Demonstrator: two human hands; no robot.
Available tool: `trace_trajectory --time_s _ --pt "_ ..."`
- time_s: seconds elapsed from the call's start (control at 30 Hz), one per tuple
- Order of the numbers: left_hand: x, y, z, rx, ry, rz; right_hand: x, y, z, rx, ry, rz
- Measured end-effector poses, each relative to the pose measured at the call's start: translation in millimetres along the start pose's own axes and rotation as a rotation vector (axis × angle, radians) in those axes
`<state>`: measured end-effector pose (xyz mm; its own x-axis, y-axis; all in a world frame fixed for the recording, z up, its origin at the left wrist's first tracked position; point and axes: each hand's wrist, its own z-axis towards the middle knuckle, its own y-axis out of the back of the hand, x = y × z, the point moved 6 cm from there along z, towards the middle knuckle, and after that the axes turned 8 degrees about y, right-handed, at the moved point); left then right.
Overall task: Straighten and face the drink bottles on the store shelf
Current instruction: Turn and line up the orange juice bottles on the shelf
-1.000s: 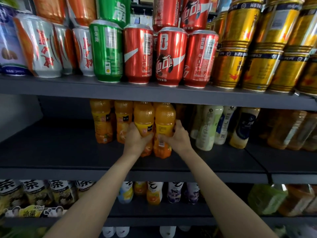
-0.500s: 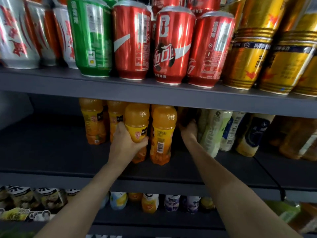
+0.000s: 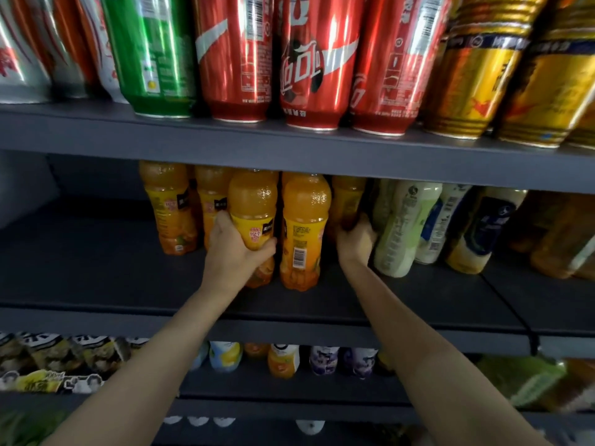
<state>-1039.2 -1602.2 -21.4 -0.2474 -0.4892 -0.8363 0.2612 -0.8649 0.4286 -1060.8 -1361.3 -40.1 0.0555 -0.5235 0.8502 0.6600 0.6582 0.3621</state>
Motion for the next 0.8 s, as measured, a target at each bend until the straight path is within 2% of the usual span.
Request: trace_trajectory --time_s 0.23,0.33,0.4,0.5,0.6,0.7,0.8 --pt "-4 -1 -18 -0.037 0.056 0.024 2 53 -67 -0.004 0.138 0.003" --pt "-8 11 -50 -0.215 0.101 0.054 16 61 -70 -0.002 0.159 -0.004" --pt "-20 20 -69 -0.277 -0.005 0.037 29 65 -66 -0.011 0.144 0.012" --pt "-38 17 -82 -0.069 -0.125 -0.005 38 71 -71 0.043 0.092 0.071" --pt "-47 9 -91 0.203 -0.063 -0.079 41 80 -94 0.120 0.055 0.311" --pt "-38 -2 -102 0.490 0.211 -0.169 47 85 -123 0.219 -0.035 0.621" --pt "-39 -15 -130 0.834 0.568 -0.597 66 90 -141 0.338 -0.088 0.906"
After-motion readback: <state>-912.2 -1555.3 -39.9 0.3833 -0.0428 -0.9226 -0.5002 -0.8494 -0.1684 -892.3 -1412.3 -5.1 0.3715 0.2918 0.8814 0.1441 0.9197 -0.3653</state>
